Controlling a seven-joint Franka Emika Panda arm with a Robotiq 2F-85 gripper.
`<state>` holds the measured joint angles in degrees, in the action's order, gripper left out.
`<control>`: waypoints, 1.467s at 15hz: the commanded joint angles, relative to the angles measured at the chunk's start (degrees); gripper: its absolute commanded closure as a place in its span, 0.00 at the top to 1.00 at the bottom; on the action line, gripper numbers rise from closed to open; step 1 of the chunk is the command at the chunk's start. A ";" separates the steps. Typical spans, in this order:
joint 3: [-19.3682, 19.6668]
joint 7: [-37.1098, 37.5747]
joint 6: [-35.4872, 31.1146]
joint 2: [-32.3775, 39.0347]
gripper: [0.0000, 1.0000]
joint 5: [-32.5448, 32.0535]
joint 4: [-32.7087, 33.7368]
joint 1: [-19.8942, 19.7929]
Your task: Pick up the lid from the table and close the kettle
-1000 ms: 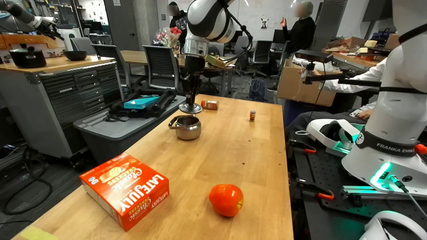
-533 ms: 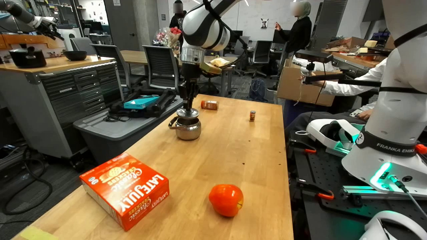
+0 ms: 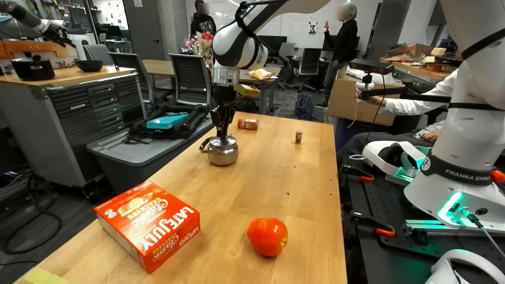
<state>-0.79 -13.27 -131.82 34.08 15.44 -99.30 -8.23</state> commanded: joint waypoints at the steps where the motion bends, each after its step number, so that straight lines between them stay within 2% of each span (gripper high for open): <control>1: -0.69 0.89 1.41 2.42 0.07 -0.06 3.55 -1.02; 7: -0.64 0.69 1.79 2.85 0.07 -0.28 3.34 -1.37; 8: -0.69 0.56 2.37 2.75 0.16 -0.33 3.17 -1.43; 9: -0.64 0.58 2.87 2.58 0.53 -0.49 3.04 -1.39; 11: -0.99 -0.11 4.18 1.52 0.60 -0.24 2.11 -1.50; 16: -2.41 -3.59 3.69 -4.67 0.99 -0.28 -3.74 -0.94; 22: -2.16 -5.14 5.39 -16.00 1.00 -3.74 -14.19 1.30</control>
<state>-2.99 -17.22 -127.28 26.18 13.58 -105.99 -7.64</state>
